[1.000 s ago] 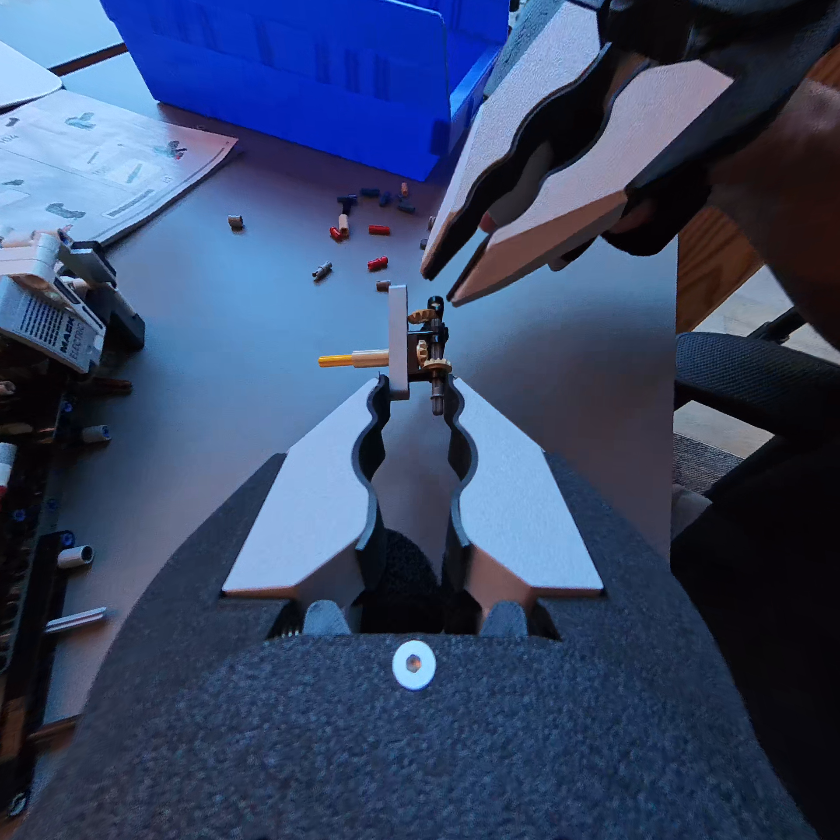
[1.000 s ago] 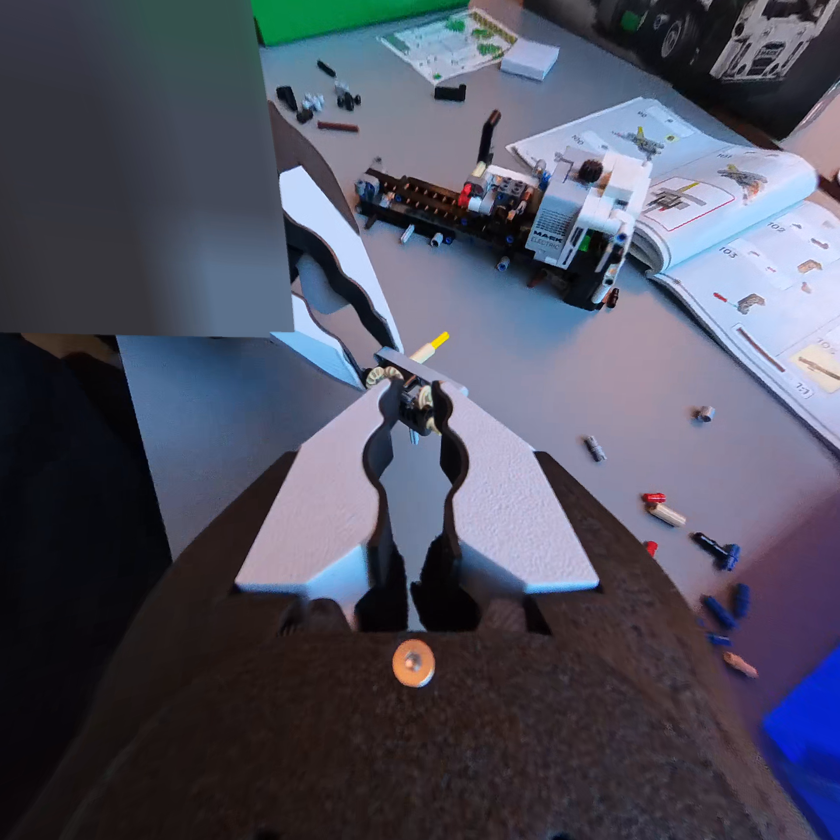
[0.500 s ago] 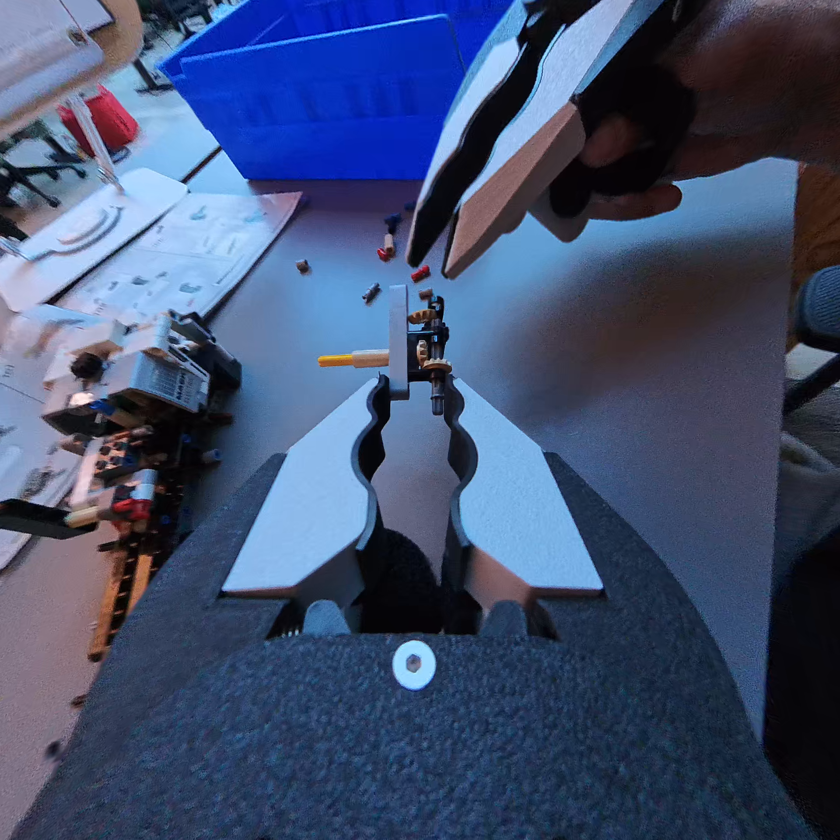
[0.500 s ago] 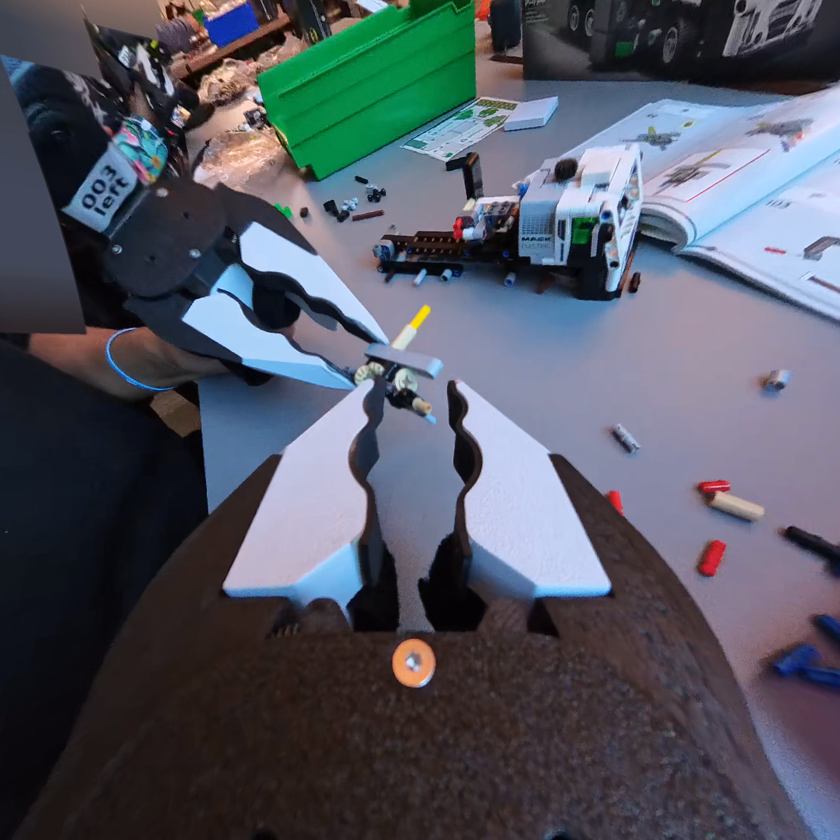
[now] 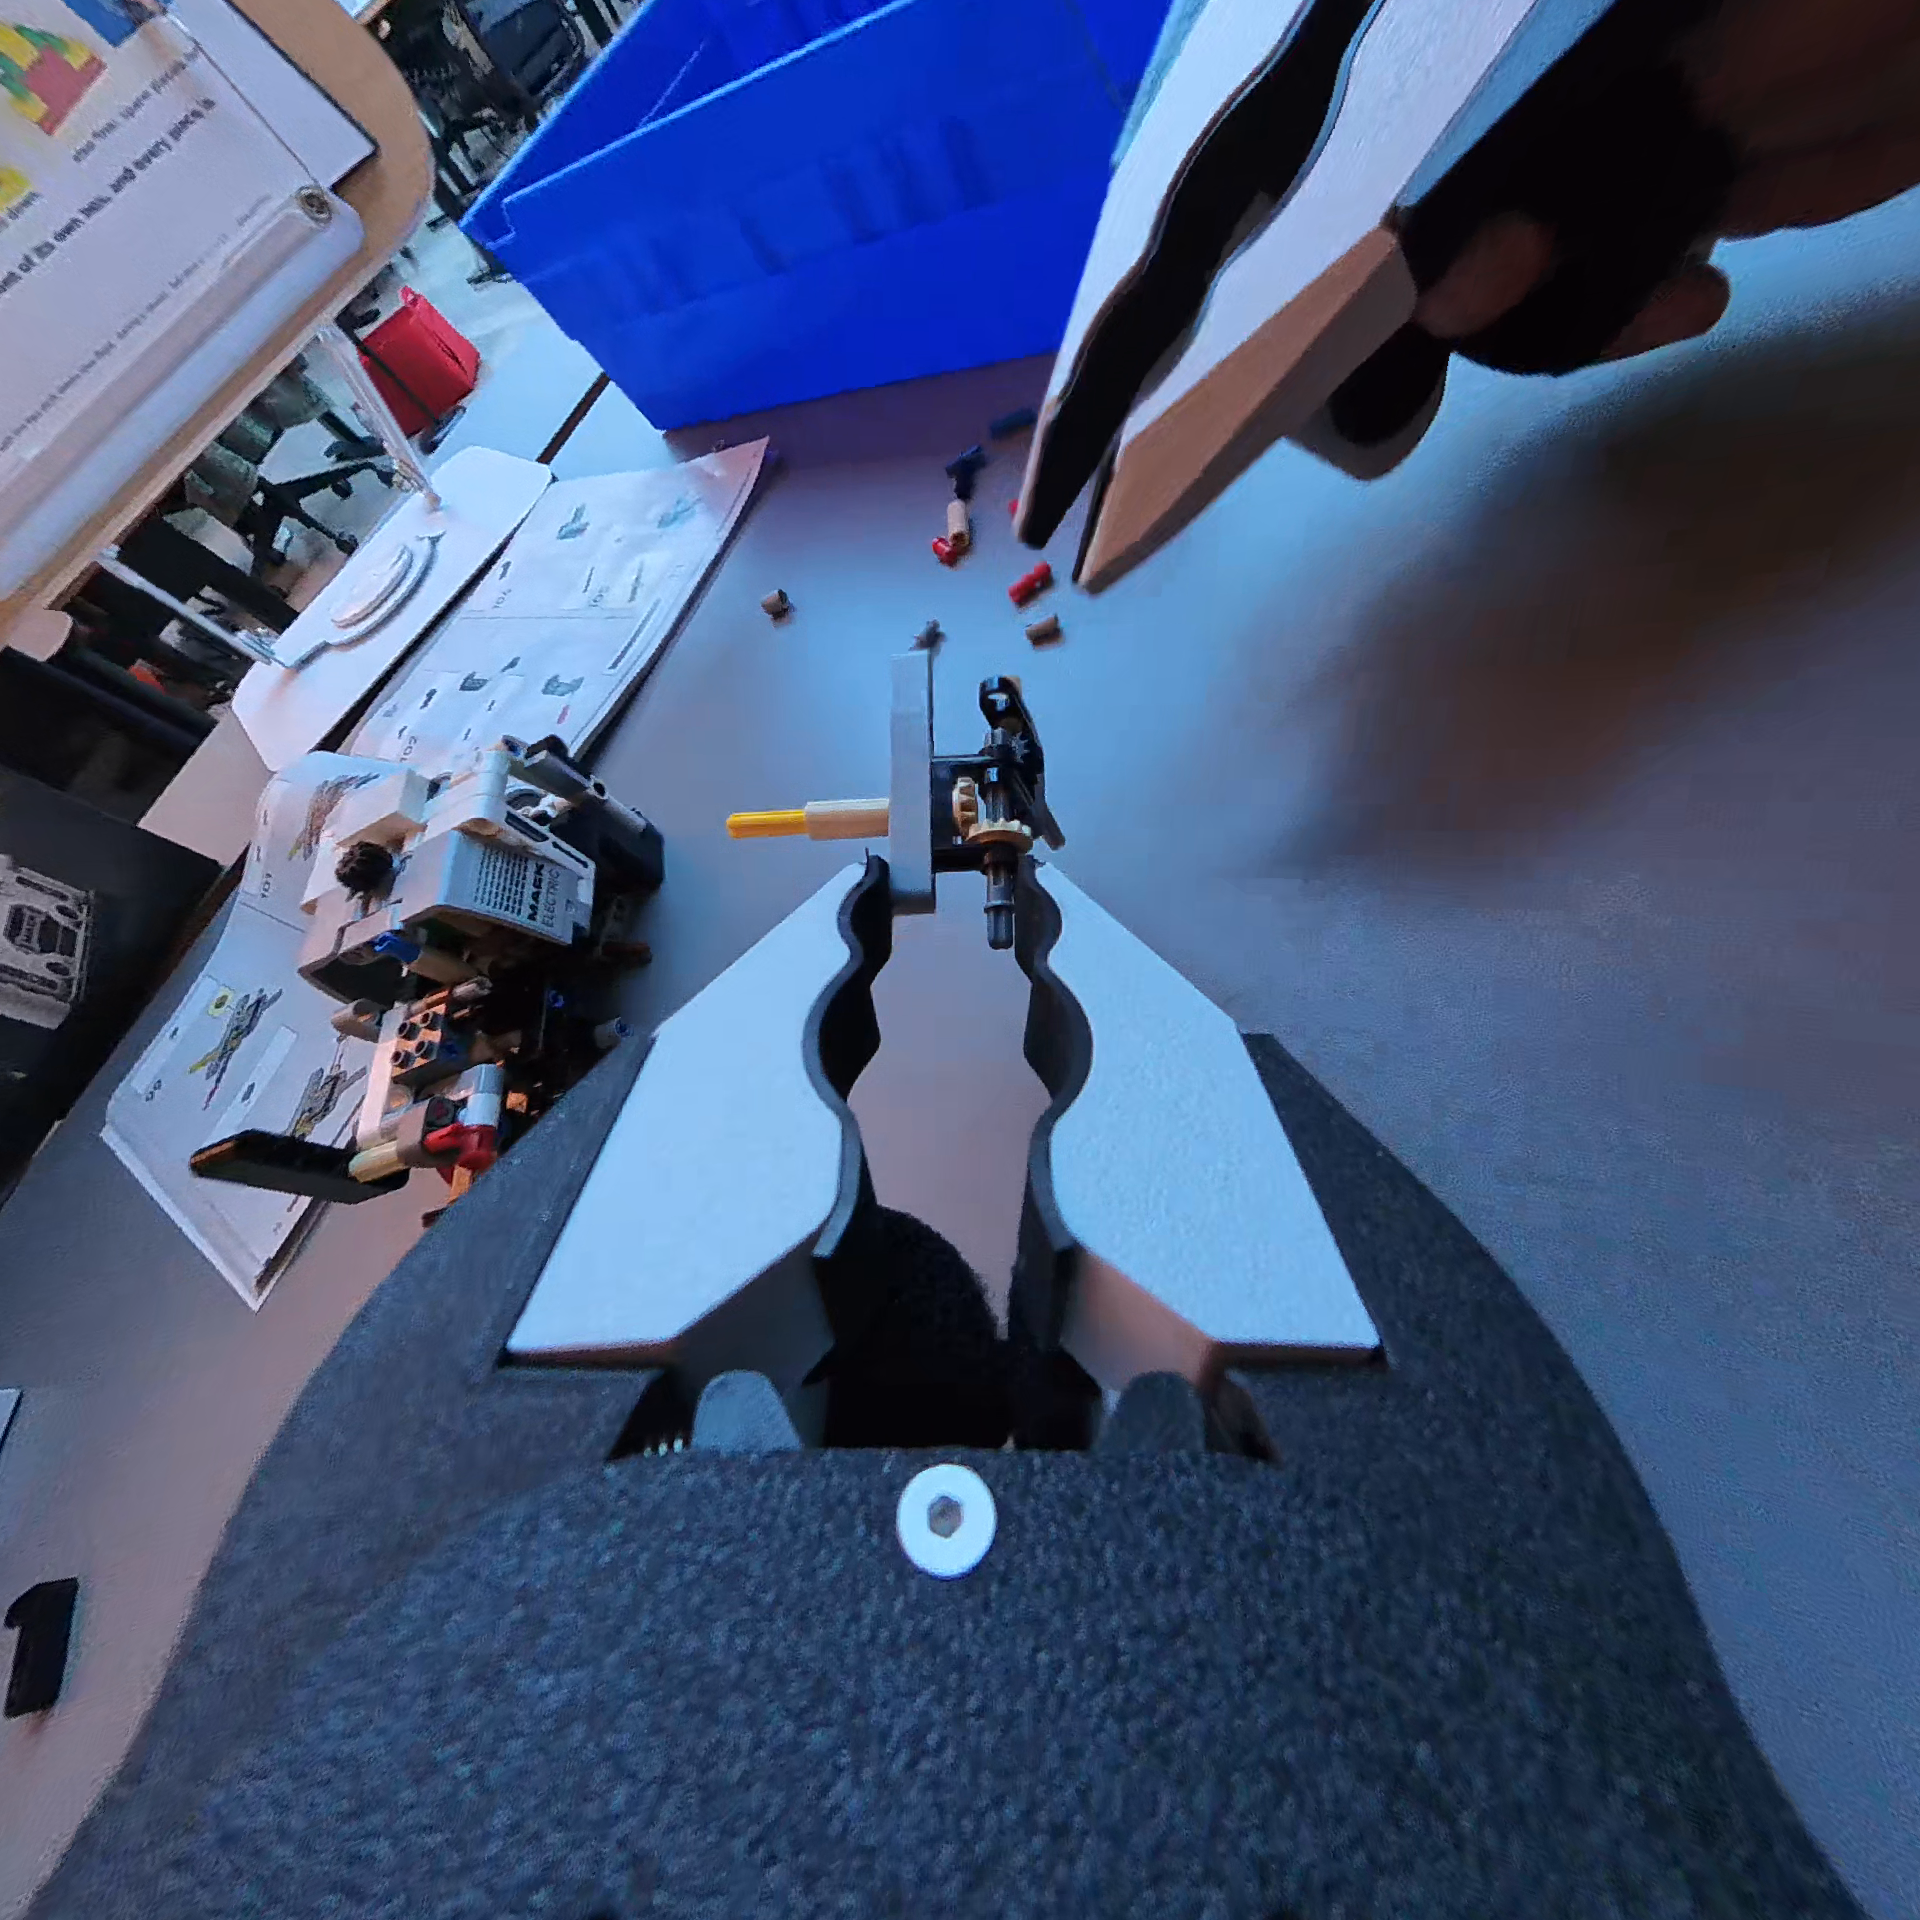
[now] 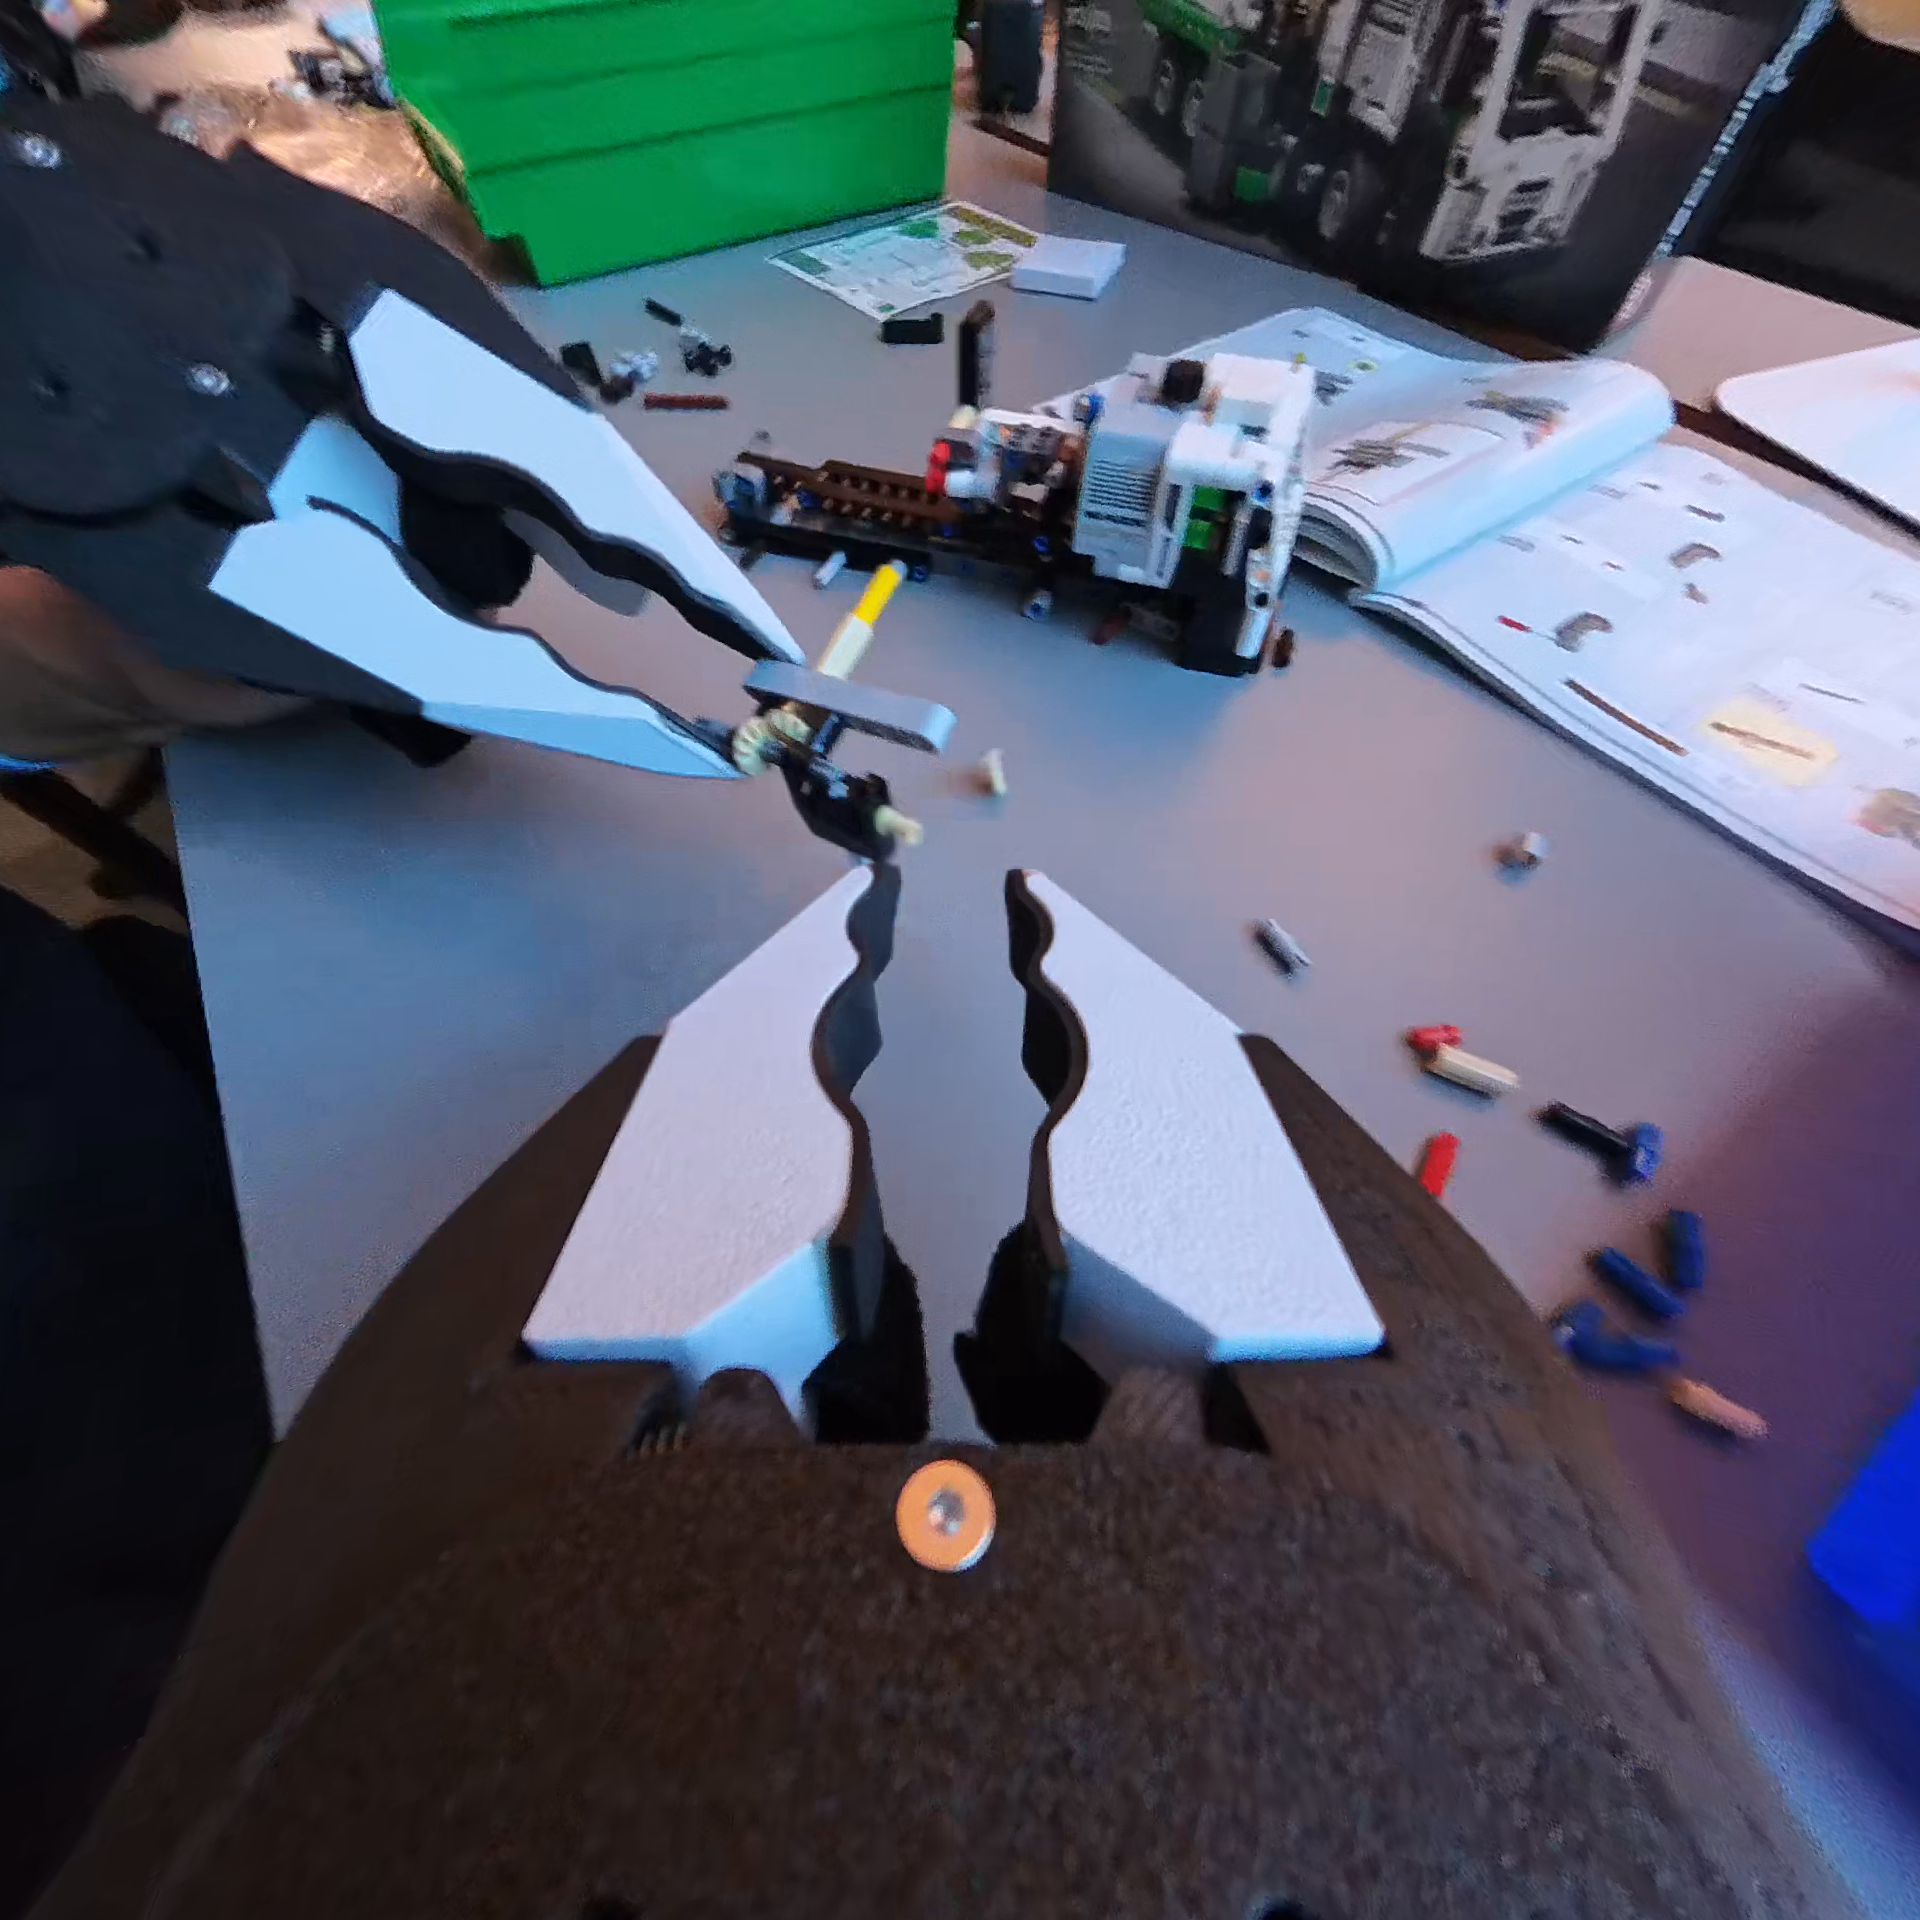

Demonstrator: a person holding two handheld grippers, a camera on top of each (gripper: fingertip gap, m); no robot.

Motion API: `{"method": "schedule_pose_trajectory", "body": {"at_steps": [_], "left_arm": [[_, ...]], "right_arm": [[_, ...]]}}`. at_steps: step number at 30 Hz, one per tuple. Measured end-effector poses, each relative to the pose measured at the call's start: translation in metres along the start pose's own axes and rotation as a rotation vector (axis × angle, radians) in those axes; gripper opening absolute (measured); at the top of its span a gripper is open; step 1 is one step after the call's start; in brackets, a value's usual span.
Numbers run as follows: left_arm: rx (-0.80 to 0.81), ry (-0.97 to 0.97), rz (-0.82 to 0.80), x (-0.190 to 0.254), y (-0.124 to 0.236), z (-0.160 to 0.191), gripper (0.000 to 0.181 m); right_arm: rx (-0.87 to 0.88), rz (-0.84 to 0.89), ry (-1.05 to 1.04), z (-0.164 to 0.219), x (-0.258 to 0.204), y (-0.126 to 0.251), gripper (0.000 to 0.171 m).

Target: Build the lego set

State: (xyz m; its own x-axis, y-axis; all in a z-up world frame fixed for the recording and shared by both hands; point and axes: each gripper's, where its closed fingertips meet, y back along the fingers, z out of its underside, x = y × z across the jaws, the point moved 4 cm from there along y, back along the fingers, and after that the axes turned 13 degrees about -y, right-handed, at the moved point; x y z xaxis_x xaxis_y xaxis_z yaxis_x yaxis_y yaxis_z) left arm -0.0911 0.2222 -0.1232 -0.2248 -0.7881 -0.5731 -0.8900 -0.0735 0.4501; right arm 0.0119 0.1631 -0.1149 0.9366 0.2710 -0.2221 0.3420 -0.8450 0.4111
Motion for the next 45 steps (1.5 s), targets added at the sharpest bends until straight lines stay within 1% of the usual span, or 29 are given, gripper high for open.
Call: {"method": "schedule_pose_trajectory", "body": {"at_steps": [3,5,7,10,11,13,15,19,22,28,33,35,41,43,45], "left_arm": [[0.009,0.059,-0.003,-0.007,0.007,0.007,0.021],[0.020,0.135,0.005,-0.014,0.017,0.017,0.021],[0.035,0.246,0.034,-0.021,0.027,0.031,0.021],[0.068,0.409,0.061,-0.032,0.041,0.050,0.021],[0.081,0.444,0.058,-0.035,0.045,0.054,0.021],[0.096,0.488,0.045,-0.042,0.051,0.061,0.021],[0.104,0.513,0.028,-0.046,0.056,0.066,0.021],[0.129,0.538,0.013,-0.048,0.061,0.068,0.021],[0.141,0.547,0.011,-0.049,0.062,0.068,0.021],[0.146,0.520,0.017,-0.046,0.060,0.064,0.021],[0.165,0.495,0.006,-0.046,0.062,0.060,0.021],[0.173,0.490,0.001,-0.047,0.063,0.059,0.021],[0.184,0.461,-0.055,-0.051,0.067,0.057,0.021],[0.194,0.426,-0.100,-0.055,0.070,0.054,0.021],[0.203,0.375,-0.150,-0.058,0.073,0.049,0.021]], "right_arm": [[0.007,-0.035,-0.102,0.001,0.004,0.004,0.020],[-0.009,0.016,-0.087,0.008,0.004,-0.003,0.022],[-0.061,0.087,-0.055,0.015,0.005,-0.012,0.022],[-0.080,0.121,-0.067,0.010,0.007,-0.027,0.021],[-0.101,0.118,-0.102,0.007,0.009,-0.034,0.023],[-0.172,0.101,-0.158,0.001,0.013,-0.051,0.034],[-0.197,0.121,-0.155,-0.008,0.024,-0.069,0.035],[-0.256,0.119,-0.123,-0.011,0.036,-0.100,0.032],[-0.273,0.124,-0.098,-0.008,0.036,-0.108,0.029],[-0.274,0.163,-0.001,-0.009,0.038,-0.114,0.024],[-0.278,0.151,-0.004,-0.012,0.038,-0.118,0.020],[-0.278,0.141,0.005,-0.012,0.038,-0.119,0.012],[-0.279,0.136,0.003,-0.012,0.037,-0.118,0.011],[-0.244,0.114,-0.006,-0.017,0.031,-0.117,0.011],[-0.147,0.037,-0.056,-0.036,0.013,-0.108,0.011]]}}
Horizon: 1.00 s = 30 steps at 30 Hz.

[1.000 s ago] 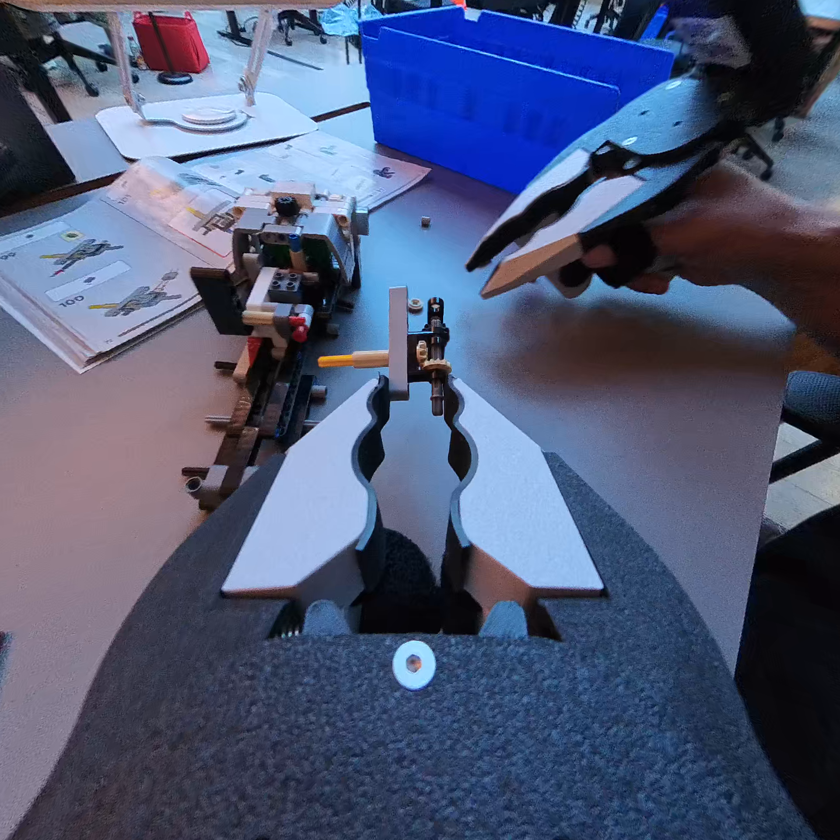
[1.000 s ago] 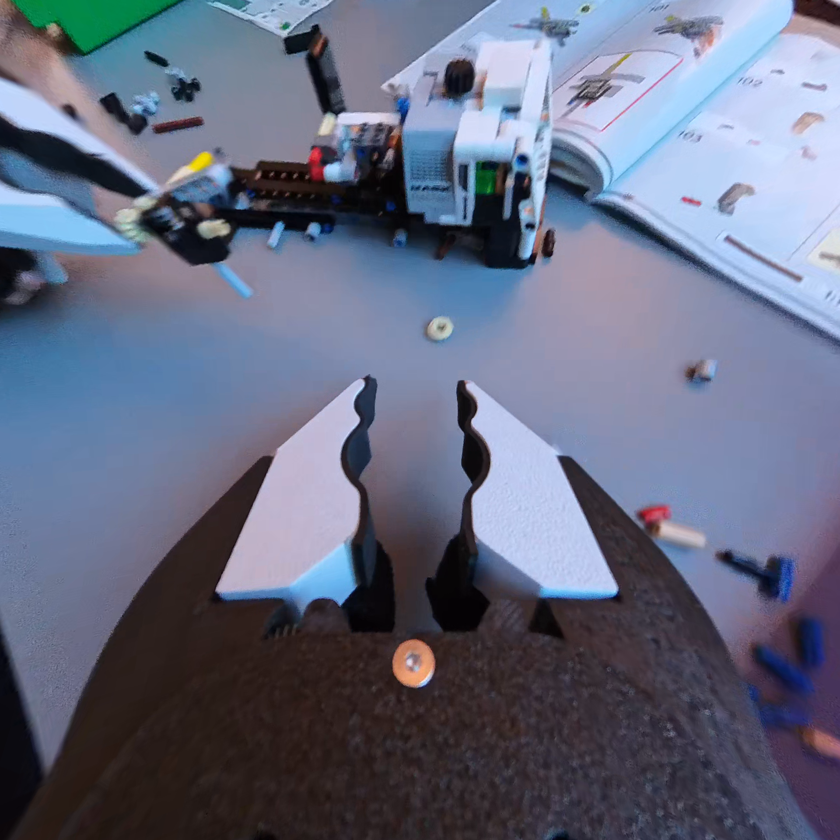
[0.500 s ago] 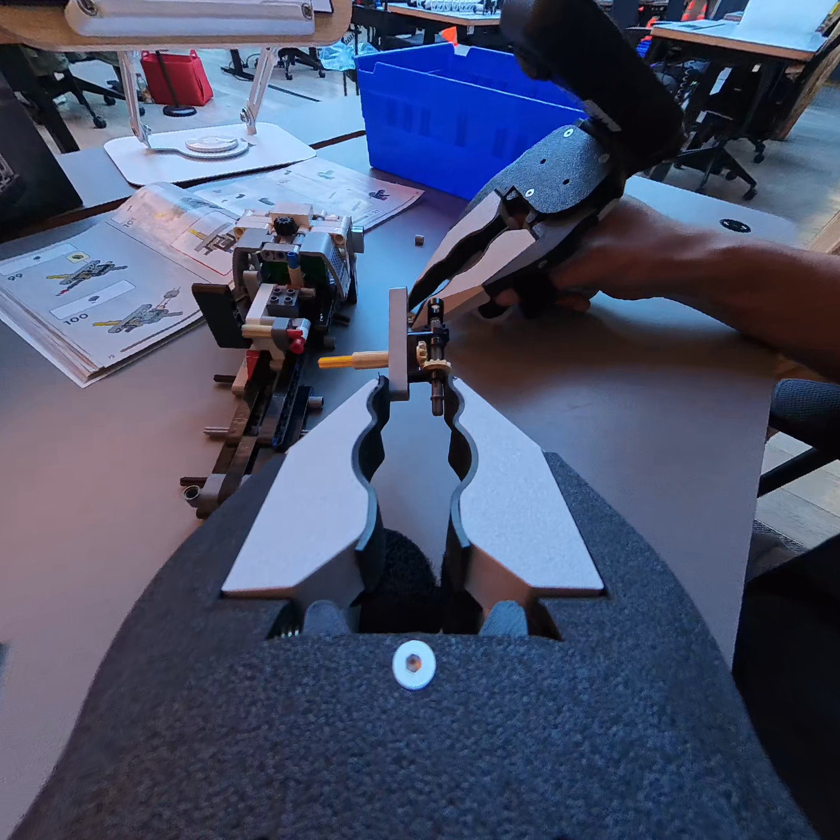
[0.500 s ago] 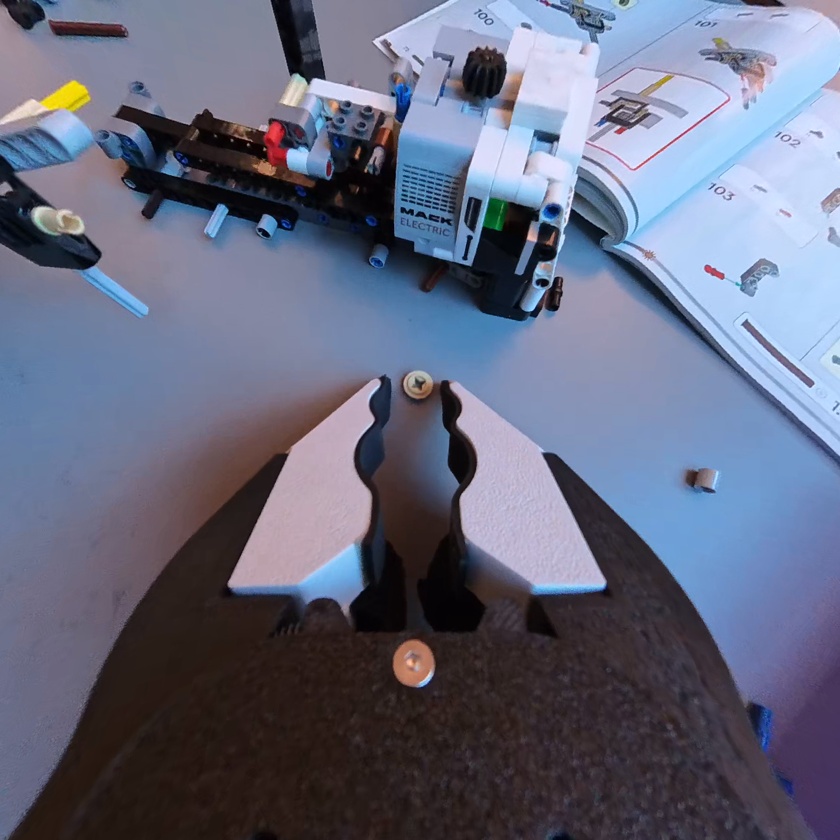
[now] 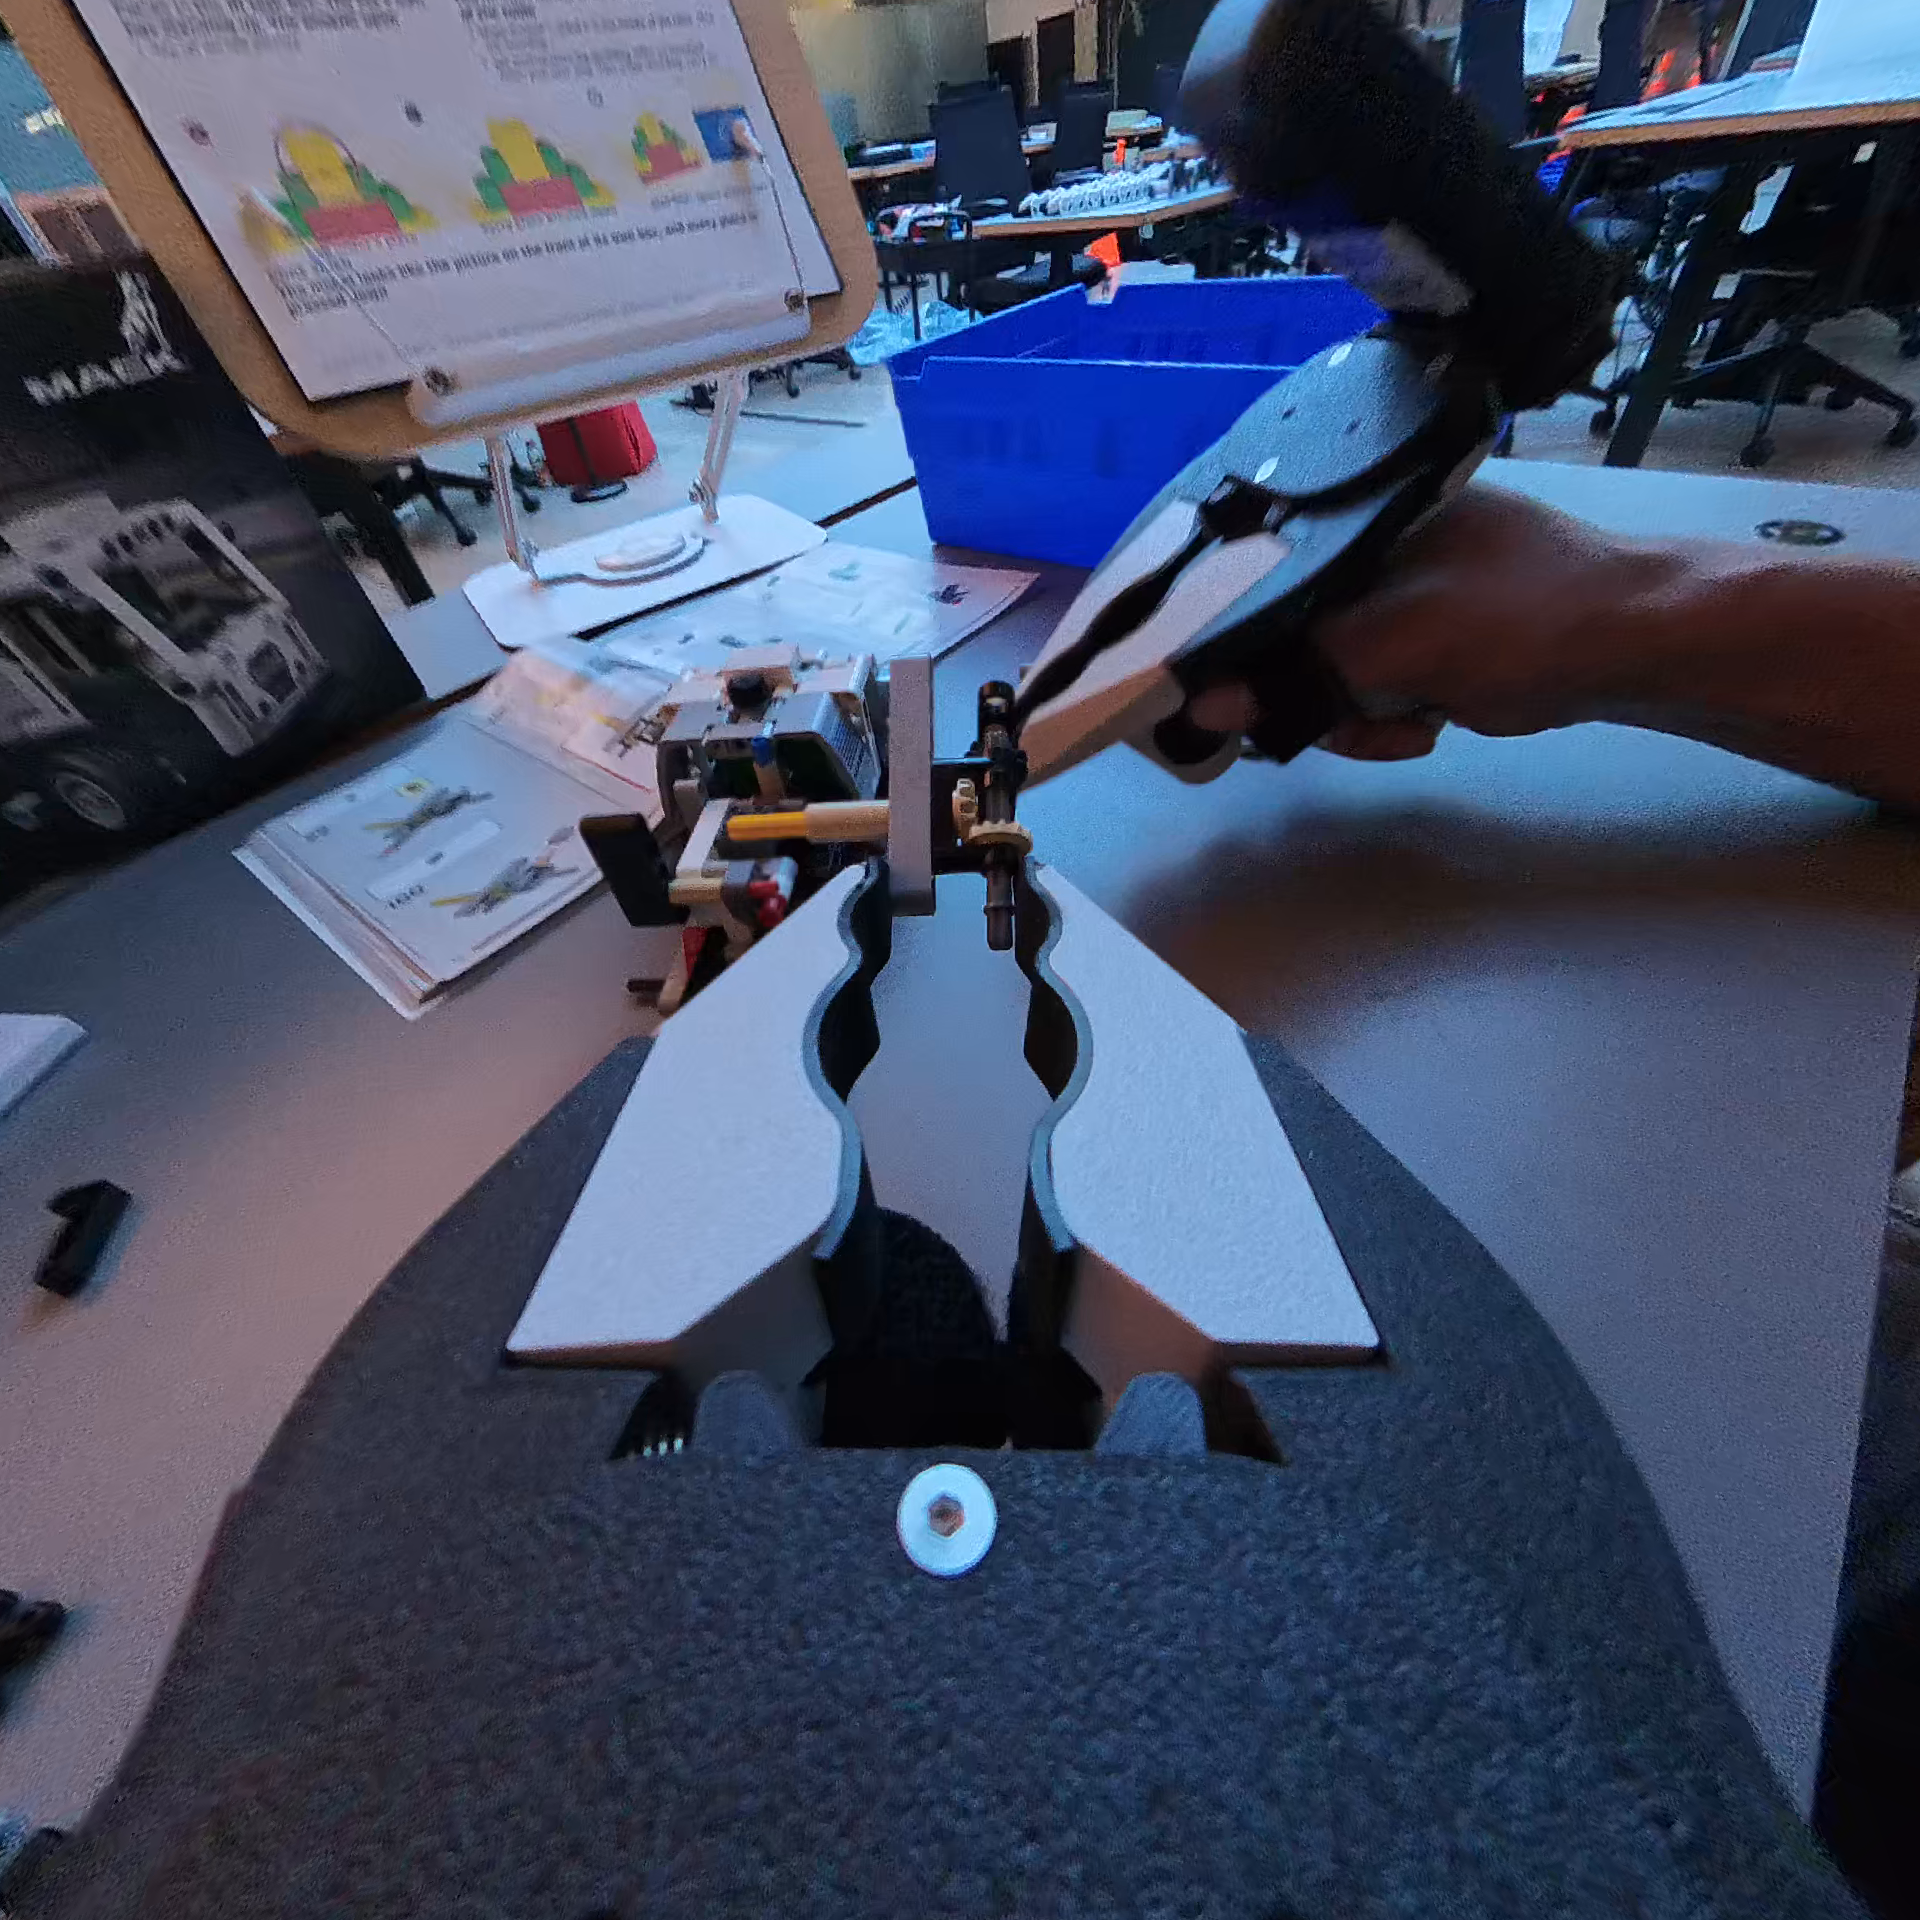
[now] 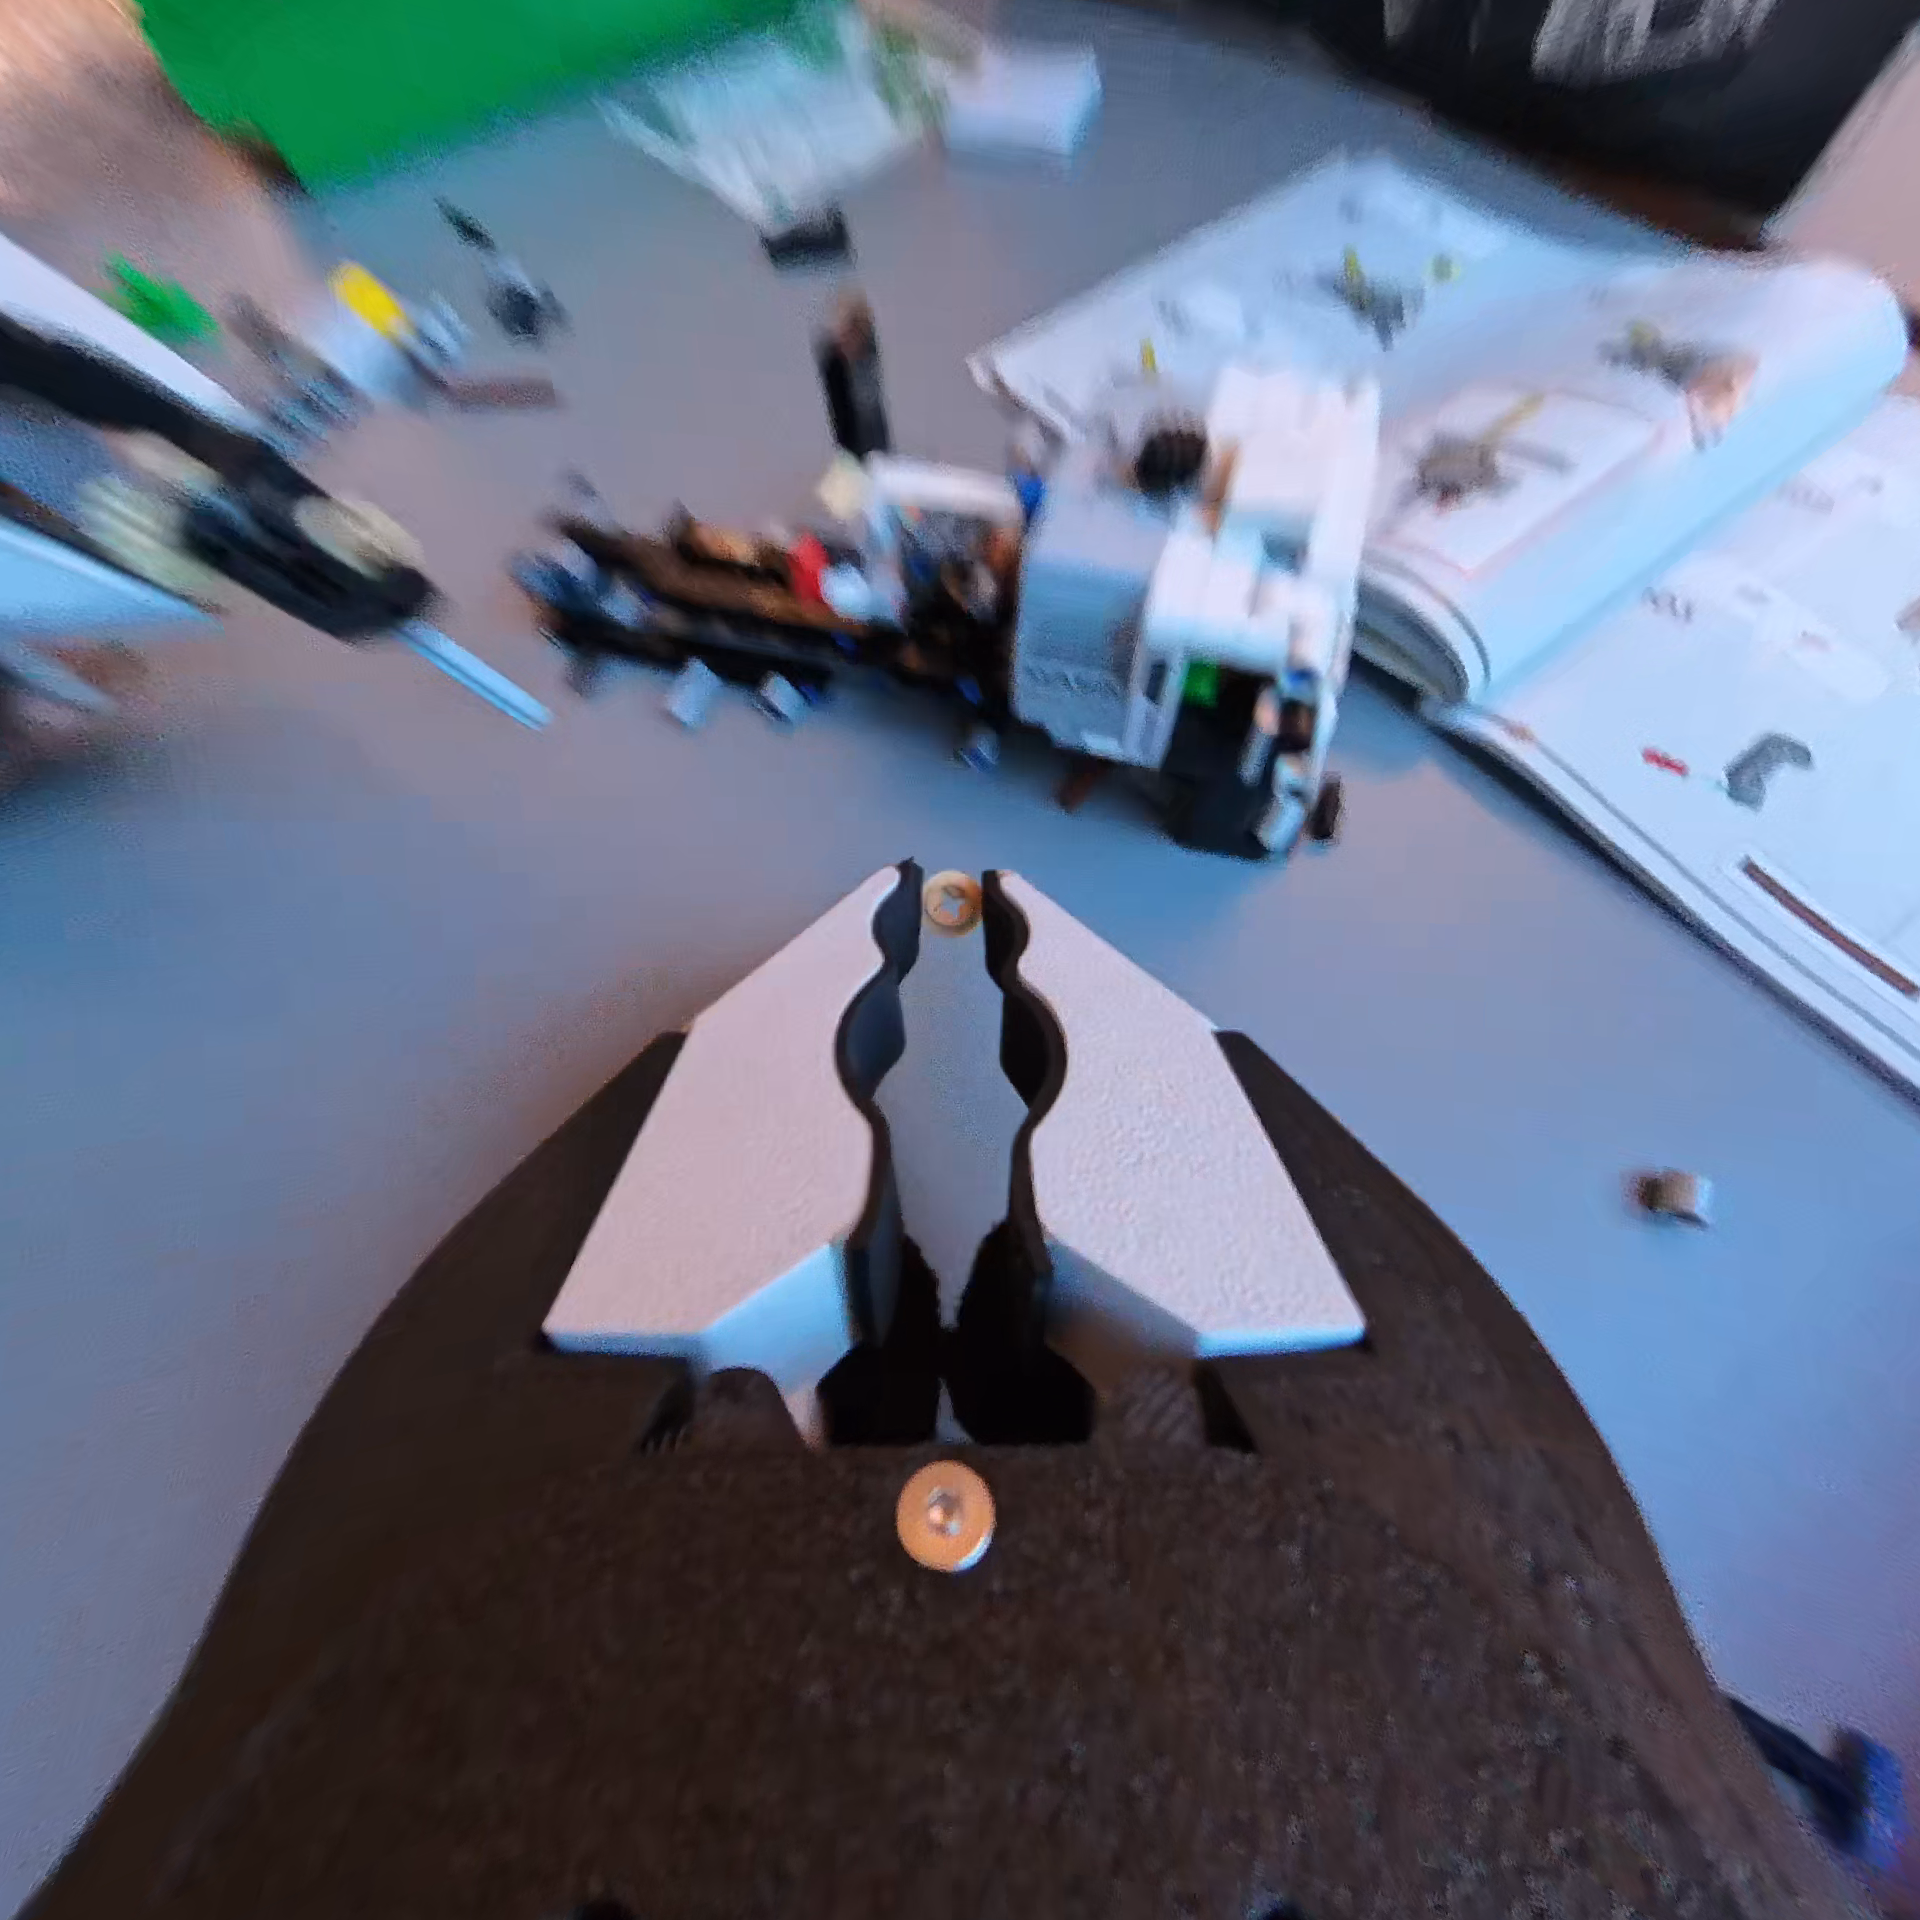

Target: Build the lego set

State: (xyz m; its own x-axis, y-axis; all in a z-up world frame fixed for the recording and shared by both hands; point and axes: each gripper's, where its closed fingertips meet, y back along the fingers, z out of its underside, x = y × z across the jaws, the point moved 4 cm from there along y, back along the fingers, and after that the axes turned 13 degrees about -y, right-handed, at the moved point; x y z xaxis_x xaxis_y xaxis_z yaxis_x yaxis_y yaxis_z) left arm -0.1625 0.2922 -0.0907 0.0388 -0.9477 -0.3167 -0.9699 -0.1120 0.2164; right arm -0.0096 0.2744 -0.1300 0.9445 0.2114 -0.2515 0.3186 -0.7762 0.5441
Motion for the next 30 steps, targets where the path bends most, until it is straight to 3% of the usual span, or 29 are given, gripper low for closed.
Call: {"method": "schedule_pose_trajectory", "body": {"at_steps": [4,8,12,14,16,18,20,22,25,30], "left_arm": [[0.036,-0.001,0.122,0.019,-0.004,-0.012,0.021],[0.167,0.234,0.465,0.036,0.012,-0.060,0.021],[0.188,0.239,0.713,0.047,0.036,-0.109,0.020],[0.181,0.201,0.763,0.049,0.045,-0.129,0.021],[0.185,0.110,0.696,0.045,0.050,-0.147,0.021],[0.149,-0.093,0.526,0.041,0.052,-0.153,0.021],[0.026,-0.219,0.411,0.039,0.050,-0.142,0.021],[-0.092,-0.230,0.422,0.041,0.045,-0.116,0.021],[-0.198,-0.052,0.528,0.048,0.034,-0.065,0.021],[-0.267,0.078,0.611,0.067,0.019,-0.008,0.021]], "right_arm": [[0.312,-0.378,-0.021,-0.048,-0.066,0.056,0.010],[0.424,-0.625,0.096,-0.065,-0.117,0.112,0.010],[0.479,-0.667,0.232,-0.080,-0.158,0.160,0.010],[0.471,-0.648,0.286,-0.082,-0.172,0.178,0.010],[0.483,-0.582,0.312,-0.086,-0.179,0.193,0.010],[0.460,-0.464,0.316,-0.086,-0.177,0.201,0.010],[0.437,-0.366,0.295,-0.079,-0.169,0.202,0.010],[0.253,-0.262,0.245,-0.048,-0.148,0.179,0.011],[0.008,-0.253,0.158,0.017,-0.125,0.136,0.011],[-0.112,-0.250,0.128,0.074,-0.123,0.098,0.011]]}}
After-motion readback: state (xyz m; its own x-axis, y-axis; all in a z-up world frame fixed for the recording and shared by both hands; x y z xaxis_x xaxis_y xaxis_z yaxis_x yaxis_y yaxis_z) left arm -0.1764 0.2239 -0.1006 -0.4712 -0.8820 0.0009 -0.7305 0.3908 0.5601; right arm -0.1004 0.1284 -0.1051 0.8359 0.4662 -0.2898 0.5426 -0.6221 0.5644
